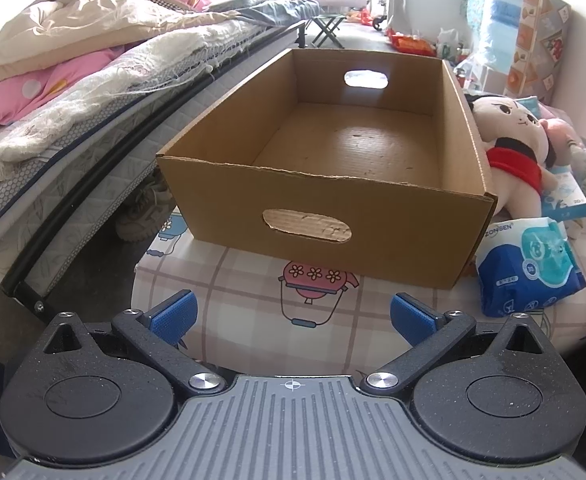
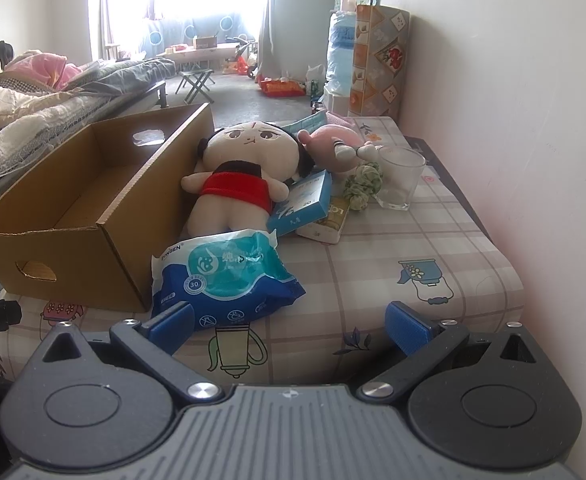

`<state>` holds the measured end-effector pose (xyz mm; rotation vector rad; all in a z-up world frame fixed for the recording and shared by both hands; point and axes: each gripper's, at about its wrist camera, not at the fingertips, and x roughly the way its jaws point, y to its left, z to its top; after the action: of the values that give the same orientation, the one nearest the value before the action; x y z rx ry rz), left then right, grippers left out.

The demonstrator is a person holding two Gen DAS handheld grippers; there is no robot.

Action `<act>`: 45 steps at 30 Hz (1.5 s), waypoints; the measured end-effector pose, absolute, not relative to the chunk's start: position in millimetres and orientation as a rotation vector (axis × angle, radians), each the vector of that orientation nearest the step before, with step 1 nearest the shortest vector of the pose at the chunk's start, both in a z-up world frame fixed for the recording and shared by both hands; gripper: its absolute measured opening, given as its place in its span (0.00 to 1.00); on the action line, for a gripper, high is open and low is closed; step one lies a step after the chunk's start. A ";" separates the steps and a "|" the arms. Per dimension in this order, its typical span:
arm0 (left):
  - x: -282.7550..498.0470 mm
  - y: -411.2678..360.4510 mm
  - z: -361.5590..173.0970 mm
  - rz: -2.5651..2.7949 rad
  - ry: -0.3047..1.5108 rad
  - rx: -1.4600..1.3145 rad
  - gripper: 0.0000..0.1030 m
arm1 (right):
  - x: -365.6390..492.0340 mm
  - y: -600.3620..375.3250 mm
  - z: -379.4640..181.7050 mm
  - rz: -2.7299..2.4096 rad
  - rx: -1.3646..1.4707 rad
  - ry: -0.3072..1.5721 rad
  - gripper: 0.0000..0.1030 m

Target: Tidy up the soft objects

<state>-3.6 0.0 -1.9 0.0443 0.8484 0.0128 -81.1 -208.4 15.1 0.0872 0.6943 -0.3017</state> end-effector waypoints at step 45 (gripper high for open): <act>-9.2 -14.0 -0.5 -0.217 0.752 0.063 1.00 | -81.2 -221.5 6.1 -0.290 0.092 0.644 1.00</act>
<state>-9.2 -14.0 -0.5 0.0628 0.7519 -0.2167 -81.2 -221.5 6.1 0.0920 0.6445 -0.2902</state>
